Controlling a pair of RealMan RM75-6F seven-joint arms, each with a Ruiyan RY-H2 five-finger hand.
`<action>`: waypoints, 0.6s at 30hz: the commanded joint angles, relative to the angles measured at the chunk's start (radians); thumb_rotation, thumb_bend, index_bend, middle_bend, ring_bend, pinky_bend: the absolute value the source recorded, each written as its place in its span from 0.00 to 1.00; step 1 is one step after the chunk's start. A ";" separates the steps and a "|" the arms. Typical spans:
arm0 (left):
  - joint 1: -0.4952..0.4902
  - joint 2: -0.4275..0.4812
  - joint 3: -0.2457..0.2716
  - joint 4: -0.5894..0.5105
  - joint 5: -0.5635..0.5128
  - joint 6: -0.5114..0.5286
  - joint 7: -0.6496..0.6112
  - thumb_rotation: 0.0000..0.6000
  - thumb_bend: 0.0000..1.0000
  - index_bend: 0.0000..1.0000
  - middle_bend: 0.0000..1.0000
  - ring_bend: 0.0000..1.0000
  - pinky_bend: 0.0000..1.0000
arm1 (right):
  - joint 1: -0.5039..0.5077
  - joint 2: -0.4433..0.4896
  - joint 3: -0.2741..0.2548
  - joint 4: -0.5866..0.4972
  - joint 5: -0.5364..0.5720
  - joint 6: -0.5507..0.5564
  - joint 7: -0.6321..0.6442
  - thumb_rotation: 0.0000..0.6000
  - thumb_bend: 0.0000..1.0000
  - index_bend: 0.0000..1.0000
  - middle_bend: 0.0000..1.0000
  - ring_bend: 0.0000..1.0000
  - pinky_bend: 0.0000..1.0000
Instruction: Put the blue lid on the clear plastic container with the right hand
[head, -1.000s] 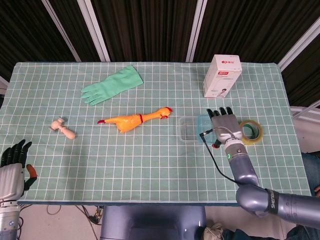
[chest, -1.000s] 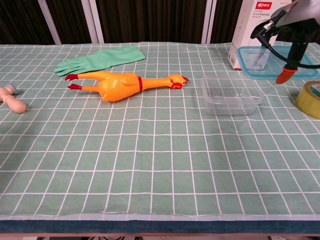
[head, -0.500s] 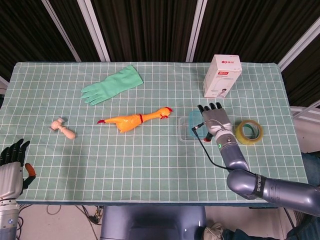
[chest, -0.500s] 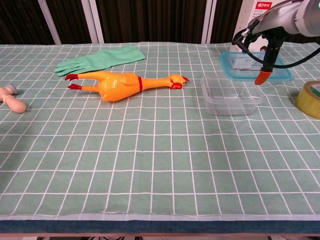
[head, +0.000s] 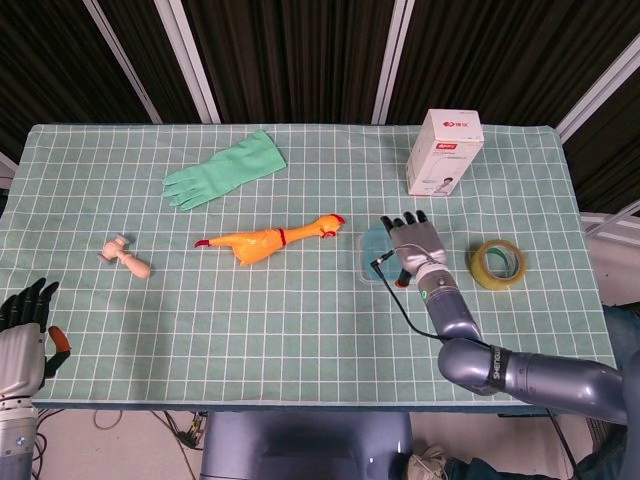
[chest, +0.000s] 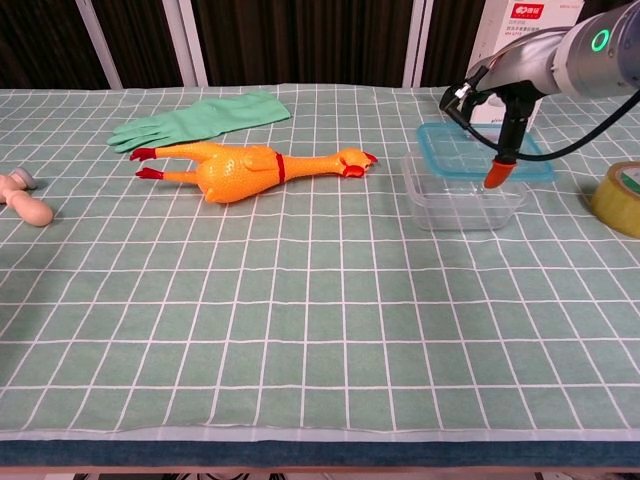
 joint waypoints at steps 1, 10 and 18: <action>-0.001 0.000 0.000 0.000 -0.003 -0.001 -0.001 1.00 0.79 0.09 0.00 0.00 0.00 | 0.006 -0.020 -0.004 0.011 -0.009 0.006 0.019 1.00 0.12 0.05 0.43 0.07 0.00; -0.004 0.003 -0.003 -0.001 -0.014 -0.005 -0.003 1.00 0.79 0.09 0.00 0.00 0.00 | 0.030 -0.074 -0.027 0.052 -0.002 0.018 0.024 1.00 0.12 0.05 0.43 0.07 0.00; -0.006 0.006 -0.005 -0.002 -0.022 -0.007 -0.007 1.00 0.79 0.09 0.00 0.00 0.00 | 0.047 -0.109 -0.038 0.090 0.010 0.037 0.018 1.00 0.12 0.05 0.43 0.07 0.00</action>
